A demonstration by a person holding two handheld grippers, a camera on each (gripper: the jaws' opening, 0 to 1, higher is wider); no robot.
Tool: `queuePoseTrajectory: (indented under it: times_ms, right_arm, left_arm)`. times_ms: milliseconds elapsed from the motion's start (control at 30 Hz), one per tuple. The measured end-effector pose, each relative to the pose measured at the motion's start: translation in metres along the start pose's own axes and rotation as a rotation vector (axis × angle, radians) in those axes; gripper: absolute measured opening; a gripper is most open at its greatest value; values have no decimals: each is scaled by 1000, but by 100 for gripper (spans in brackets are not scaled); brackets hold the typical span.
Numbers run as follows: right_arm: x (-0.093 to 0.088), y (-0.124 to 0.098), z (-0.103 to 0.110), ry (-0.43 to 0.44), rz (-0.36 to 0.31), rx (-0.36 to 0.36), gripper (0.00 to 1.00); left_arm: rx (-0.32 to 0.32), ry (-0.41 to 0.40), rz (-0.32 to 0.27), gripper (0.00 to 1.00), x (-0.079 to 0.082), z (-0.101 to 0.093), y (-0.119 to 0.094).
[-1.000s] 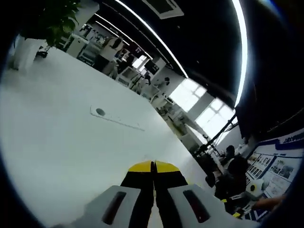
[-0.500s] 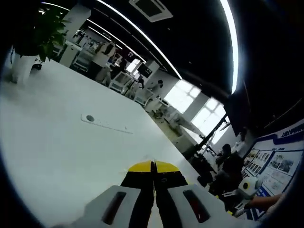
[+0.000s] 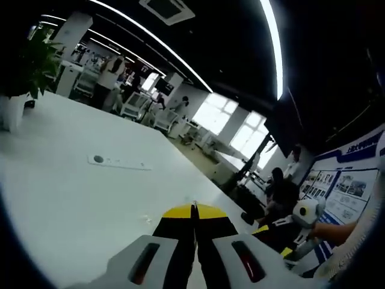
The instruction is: Compare the silicone blocks by pressing each to a similar depth, holding the contact briefly, and releasing to observe deformation and rebound differences across the visible hardness samples.
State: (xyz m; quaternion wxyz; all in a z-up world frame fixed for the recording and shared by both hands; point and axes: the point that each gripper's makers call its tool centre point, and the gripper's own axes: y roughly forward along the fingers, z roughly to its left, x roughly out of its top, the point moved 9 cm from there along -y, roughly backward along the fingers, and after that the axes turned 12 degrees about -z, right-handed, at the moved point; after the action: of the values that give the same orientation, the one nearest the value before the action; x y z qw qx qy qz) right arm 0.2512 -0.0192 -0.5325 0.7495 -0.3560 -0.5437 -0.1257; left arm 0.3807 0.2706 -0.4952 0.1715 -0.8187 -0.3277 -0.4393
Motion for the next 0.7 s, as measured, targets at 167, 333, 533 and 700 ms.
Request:
queuePoseTrajectory:
  times_ms: [167,333,533,700]
  right_arm:
    - [26,6,-5,-111,28,64,61]
    - [51,14,-9,-196,43,121,61]
    - [75,27,-14,-284,60,173,61]
    - [87,38,-18,-332,70,206,62]
  left_arm:
    - [-34,56,41,0,2,-9,2]
    - [-69,87,69,0,3,-17,3]
    - [-89,106,93,0,4,-22,4]
    - [-109,109,103,0,3,-26,4]
